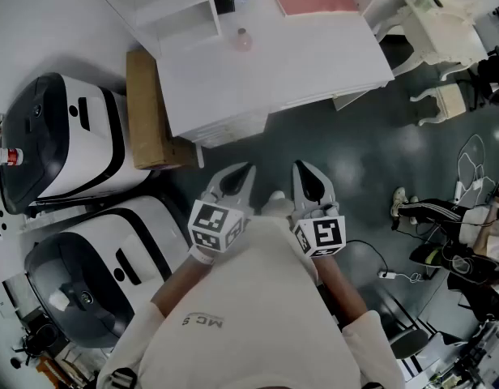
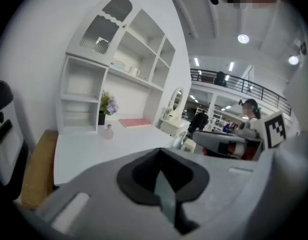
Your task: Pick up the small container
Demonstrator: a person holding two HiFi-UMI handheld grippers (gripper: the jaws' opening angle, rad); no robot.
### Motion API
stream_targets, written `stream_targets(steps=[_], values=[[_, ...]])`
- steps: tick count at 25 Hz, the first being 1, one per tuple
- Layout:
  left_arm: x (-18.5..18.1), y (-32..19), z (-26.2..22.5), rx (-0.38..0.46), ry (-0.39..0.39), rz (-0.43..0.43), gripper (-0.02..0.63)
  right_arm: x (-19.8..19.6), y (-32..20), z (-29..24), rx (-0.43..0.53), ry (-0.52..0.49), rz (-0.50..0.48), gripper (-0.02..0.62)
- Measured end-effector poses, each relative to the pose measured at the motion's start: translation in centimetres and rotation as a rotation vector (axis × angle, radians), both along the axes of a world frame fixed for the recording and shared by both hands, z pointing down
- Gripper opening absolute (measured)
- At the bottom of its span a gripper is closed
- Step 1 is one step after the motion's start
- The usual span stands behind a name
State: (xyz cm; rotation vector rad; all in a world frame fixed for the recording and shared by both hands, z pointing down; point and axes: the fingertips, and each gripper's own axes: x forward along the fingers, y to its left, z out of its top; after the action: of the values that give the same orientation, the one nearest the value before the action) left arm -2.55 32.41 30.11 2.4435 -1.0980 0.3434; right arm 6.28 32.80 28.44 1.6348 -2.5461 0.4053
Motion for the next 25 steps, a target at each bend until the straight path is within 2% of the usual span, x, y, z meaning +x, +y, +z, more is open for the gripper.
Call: stream_targets(steps=[5, 9, 16, 21, 25], values=[[2.5, 0.0, -0.3, -0.001, -0.014, -0.019, 0.002, 2.3, -0.3, 0.1, -0.003, -0.001, -0.028, -0.006], [3.4, 0.0, 0.1, -0.023, -0.037, -0.043, 0.002, 4.7, -0.4, 0.6, -0.022, -0.032, 0.005, -0.006], [5.6, -0.4, 1.8, -0.042, -0.067, -0.076, 0.002, 7.9, -0.9, 0.5, 0.041, -0.041, 0.004, -0.012], [7.7, -0.7, 3.0, -0.050, -0.089, -0.088, 0.002, 10.1, -0.6, 2.6, 0.018, -0.035, 0.000, -0.012], [9.0, -2.3, 2.9, -0.059, -0.098, -0.084, 0.002, 11.7, -2.3, 3.3, -0.020, -0.058, 0.023, -0.012]])
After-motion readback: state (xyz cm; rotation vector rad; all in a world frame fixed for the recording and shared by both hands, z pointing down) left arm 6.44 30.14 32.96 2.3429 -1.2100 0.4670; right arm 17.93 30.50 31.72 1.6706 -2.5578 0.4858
